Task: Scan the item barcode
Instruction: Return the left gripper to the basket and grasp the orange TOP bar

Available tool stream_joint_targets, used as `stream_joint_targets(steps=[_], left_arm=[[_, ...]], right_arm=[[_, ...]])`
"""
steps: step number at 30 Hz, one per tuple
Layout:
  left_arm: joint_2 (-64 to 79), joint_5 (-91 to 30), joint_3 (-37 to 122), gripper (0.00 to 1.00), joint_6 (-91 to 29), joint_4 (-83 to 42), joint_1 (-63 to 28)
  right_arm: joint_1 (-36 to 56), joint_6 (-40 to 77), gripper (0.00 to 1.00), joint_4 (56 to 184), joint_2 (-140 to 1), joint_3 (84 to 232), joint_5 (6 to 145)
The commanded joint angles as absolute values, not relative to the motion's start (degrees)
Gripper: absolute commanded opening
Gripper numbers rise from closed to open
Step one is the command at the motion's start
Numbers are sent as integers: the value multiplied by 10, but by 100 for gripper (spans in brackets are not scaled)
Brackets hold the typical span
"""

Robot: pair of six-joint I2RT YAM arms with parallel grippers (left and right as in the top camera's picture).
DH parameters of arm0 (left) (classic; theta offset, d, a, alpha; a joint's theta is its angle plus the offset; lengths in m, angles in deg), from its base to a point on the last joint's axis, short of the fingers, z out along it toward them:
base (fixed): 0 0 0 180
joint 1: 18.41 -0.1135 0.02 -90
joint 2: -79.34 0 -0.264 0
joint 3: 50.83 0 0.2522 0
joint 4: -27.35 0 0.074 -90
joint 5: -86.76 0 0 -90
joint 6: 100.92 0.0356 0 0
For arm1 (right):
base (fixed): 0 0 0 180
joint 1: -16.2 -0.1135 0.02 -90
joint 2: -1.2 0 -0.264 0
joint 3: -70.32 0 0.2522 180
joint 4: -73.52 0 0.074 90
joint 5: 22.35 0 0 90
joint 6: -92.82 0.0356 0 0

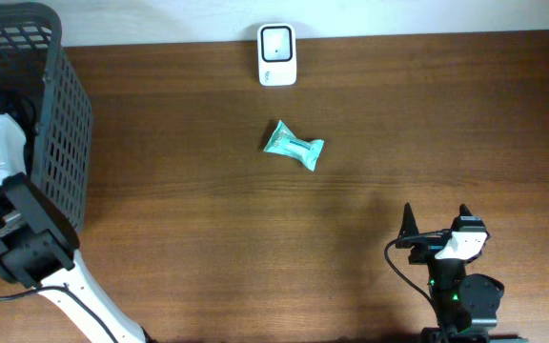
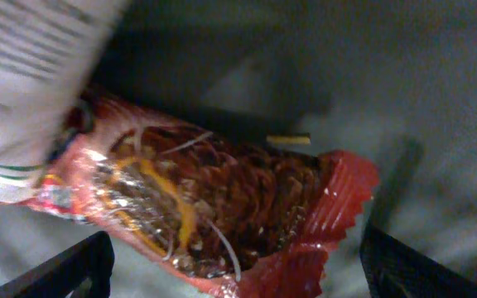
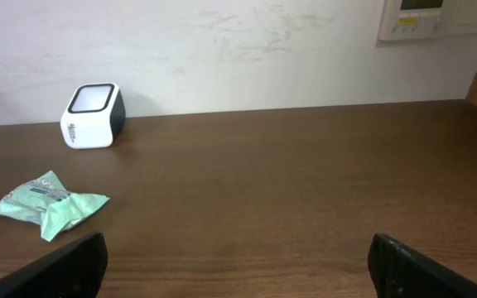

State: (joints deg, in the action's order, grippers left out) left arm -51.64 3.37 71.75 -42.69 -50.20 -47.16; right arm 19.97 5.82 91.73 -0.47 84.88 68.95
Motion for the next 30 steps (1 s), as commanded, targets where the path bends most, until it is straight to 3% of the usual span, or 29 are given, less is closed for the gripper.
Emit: stream_joint_targets(steps=[1,3,5,8,9,17,30], left_arm=[[-532,36,684,77,-431,-494,-473],[-532,36,684,49,-430,-496,-473],[-532,36,684,28,-430,-497,-473],[-532,21,691,3,-430,-509,-473],[-532,16,707,0,-430,-524,-473],[-532,2,904,0,-430,-685,-473],[-531,-55,1223,0,-406,-825,-473]], right_arm=[[204,61,99,918,-1,844,683],[204,61,99,918,-1,844,683],[204,61,99,918,-1,844,683],[204,61,99,918,-1,844,683],[204,61,99,918,-1,844,683],[204,61,99,918,-1,844,683],[204,61,99,918,-1,844,683]])
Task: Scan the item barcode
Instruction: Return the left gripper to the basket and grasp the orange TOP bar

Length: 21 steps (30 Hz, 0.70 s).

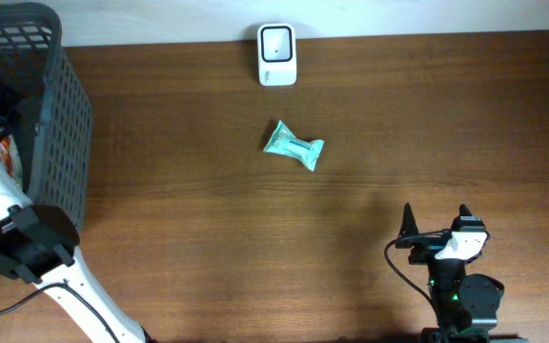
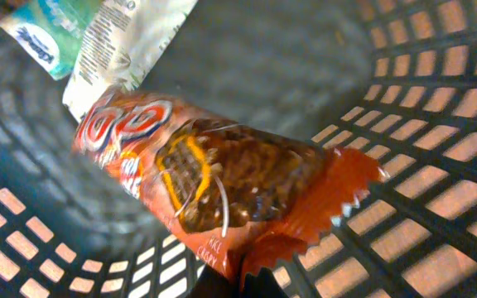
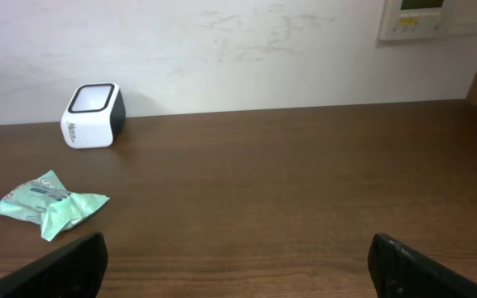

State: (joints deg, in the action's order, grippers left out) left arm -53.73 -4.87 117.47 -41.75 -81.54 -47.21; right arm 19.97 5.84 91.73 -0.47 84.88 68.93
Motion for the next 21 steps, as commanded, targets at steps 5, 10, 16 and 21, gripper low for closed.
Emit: stream_joint_targets(steps=[5,10,16,21], left_arm=[[-513,-63,1333,0,-406,-826,-473],[-469,-98,1417,0,-405,-826,-473],[-402,-266,1428,0,-344,-797,-472],[-386,-344,1428,0,-276,-779,-432]], right_arm=[[204,61,99,918,-1,844,683],[204,61,99,918,-1,844,683],[204,61,99,918,-1,844,683],[204,61,99,918,-1,844,683]])
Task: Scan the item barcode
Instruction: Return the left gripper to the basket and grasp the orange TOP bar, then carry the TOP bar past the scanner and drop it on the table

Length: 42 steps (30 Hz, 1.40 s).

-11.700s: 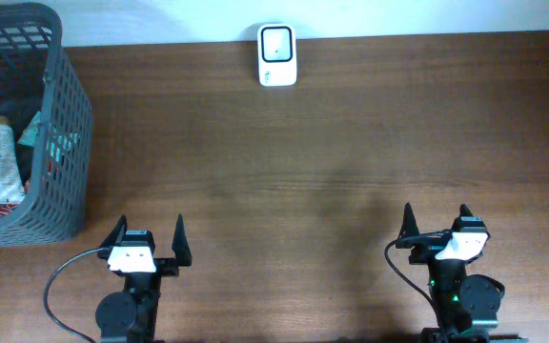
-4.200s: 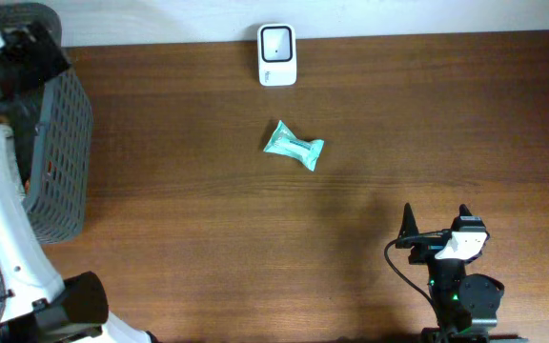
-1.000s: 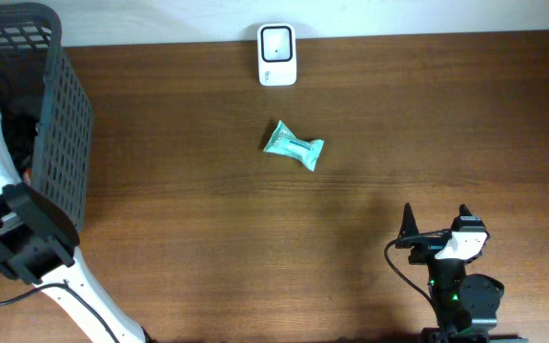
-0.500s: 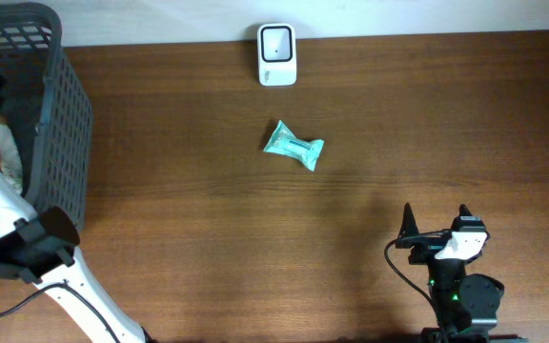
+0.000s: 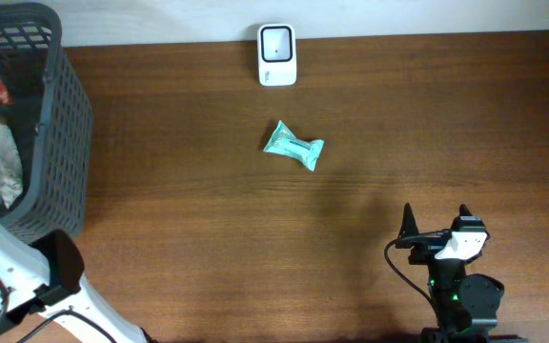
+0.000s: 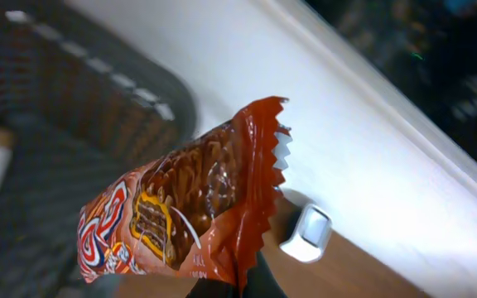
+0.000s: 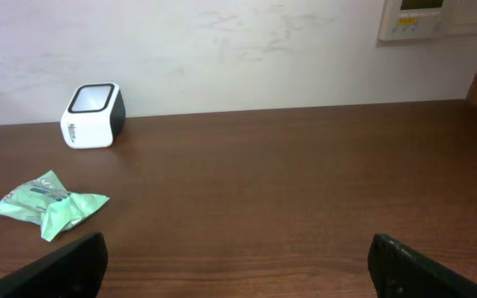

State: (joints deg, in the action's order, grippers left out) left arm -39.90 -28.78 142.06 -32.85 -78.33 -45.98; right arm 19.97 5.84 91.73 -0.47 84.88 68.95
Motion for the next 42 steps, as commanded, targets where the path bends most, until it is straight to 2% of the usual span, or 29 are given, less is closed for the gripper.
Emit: stream_joint_targets(steps=[1,12,25,35,42], left_arm=[[-386,-344,1428,0,-264,-778,-419],[-387,-329,1427,0,-185,-776,-252],[-387,-330,1409,0,-186,-789,-200],[-387,-328,1266,0,-185,-786,-136],[-387,-289,1100,0,-185,-750,-87]], right_arm=[[204,61,99,918,-1,844,683],[204,61,99,918,-1,844,683],[204,61,99,918,-1,844,683],[204,61,99,918,-1,844,683],[204,61,99,918,-1,844,683]])
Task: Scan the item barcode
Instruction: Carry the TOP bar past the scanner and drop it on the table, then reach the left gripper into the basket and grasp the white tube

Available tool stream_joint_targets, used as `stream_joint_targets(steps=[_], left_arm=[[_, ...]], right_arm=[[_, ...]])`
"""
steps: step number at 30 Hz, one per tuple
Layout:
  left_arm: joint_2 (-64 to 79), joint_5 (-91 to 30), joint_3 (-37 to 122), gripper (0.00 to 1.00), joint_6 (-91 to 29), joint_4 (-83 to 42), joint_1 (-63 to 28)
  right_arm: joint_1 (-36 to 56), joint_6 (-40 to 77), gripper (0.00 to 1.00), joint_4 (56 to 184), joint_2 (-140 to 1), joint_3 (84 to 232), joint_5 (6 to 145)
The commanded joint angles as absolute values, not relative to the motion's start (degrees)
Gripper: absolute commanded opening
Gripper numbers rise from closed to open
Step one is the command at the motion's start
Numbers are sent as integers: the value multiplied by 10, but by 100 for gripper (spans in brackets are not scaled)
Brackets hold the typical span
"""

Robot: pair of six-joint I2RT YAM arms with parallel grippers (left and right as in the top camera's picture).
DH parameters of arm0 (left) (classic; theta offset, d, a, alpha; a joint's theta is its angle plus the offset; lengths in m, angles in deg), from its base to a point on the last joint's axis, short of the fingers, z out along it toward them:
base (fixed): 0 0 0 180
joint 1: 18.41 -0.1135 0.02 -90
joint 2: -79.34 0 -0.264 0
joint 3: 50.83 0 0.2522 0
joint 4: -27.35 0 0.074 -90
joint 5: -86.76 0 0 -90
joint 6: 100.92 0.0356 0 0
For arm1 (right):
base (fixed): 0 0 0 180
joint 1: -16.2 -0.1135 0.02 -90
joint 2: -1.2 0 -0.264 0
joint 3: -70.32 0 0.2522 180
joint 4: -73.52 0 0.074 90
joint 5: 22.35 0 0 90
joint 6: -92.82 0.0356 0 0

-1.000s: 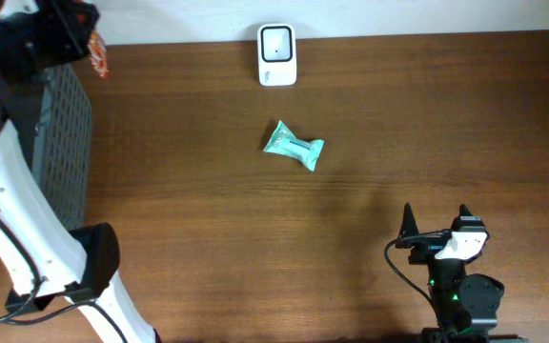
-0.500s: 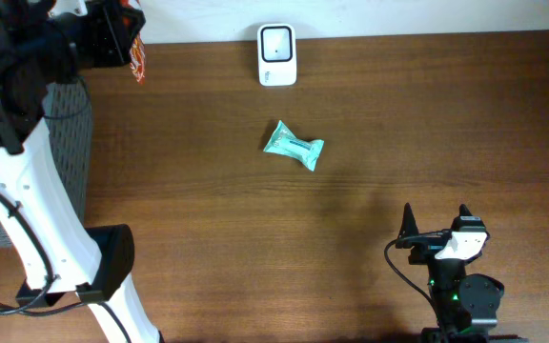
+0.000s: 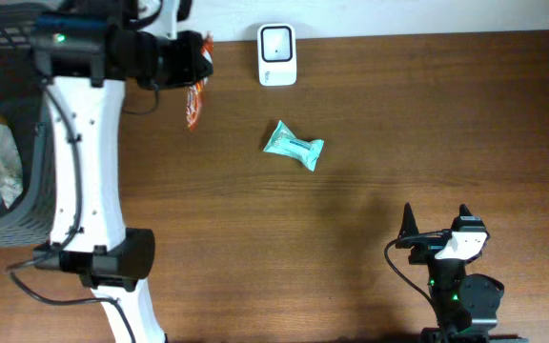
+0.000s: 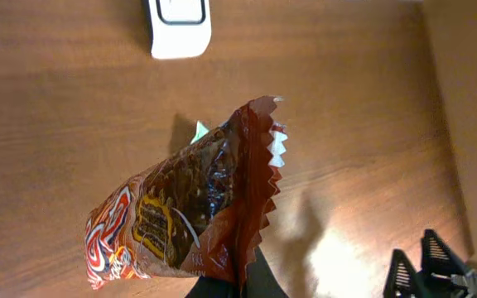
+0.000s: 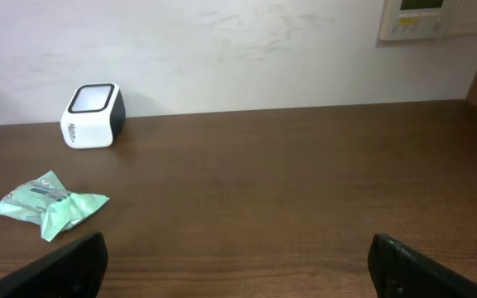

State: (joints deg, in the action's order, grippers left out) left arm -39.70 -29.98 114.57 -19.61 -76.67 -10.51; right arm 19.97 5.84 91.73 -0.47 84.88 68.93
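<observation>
A red snack bar wrapper [image 3: 194, 100] hangs above the table just left of the white barcode scanner [image 3: 276, 54], with my left gripper [image 3: 201, 61] shut on its crimped end. The left wrist view shows the bar [image 4: 180, 215] pinched by that gripper [image 4: 237, 285], the scanner [image 4: 179, 25] lying beyond it. My right gripper [image 3: 437, 224] rests open near the front right with nothing in it; its own view has the gripper [image 5: 238, 265] facing the scanner [image 5: 93, 114].
A teal packet [image 3: 294, 146] lies mid-table below the scanner, also the teal packet [image 5: 46, 204] in the right wrist view. The dark mesh basket [image 3: 8, 227] stands at the left edge with other packets inside. The wall runs behind the scanner.
My left gripper, still shut on the snack bar, was above the basket at the far left; now it holds the bar over the table beside the scanner. The right arm is unchanged.
My left gripper stood open over the red snack bar inside the basket. Then it was shut on the bar's end within the basket. Then the bar was held above the basket's rim, and now it hangs left of the scanner. The right gripper stayed open and still.
</observation>
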Motion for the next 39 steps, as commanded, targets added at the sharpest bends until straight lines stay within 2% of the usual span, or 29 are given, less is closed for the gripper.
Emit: stream_joint_targets(steps=[1,4,8,12,13,14,15,16,17,19,20,22,28,35,39], left_arm=[[-387,-289,1072,0,-185,-741,-79],[-387,-260,979,0,-191,-712,-58],[-387,-166,839,0,-294,-651,-30],[-387,-167,722,0,-340,-549,-8],[-387,-167,698,3,-351,-527,-2],[-387,-167,683,13,-353,-510,2],[-387,-167,673,18,-353,-499,5],[-387,-167,662,28,-352,-486,9],[-387,-167,656,43,-351,-473,12],[-387,-167,656,48,-340,-459,13],[-387,-167,662,56,-329,-456,12],[-382,-167,694,66,-283,-462,4],[-307,-142,852,78,-258,-530,-59],[-232,-123,859,78,-258,-544,-134],[-188,-124,859,80,-258,-531,-214]], right_arm=[[204,61,99,918,-1,844,683],[204,61,99,918,-1,844,683],[204,61,99,918,-1,844,683],[204,61,99,918,-1,844,683],[204,61,99,918,-1,844,683],[204,61,99,918,-1,844,683],[204,61,99,918,-1,844,683],[204,61,99,918,-1,844,683],[204,61,99,918,-1,844,683],[204,61,99,918,-1,844,683],[204,61,99,918,-1,844,683],[204,61,99,918,-1,844,683],[204,61,99,918,-1,844,683],[204,61,99,918,-1,844,683],[204,61,99,918,-1,844,683]])
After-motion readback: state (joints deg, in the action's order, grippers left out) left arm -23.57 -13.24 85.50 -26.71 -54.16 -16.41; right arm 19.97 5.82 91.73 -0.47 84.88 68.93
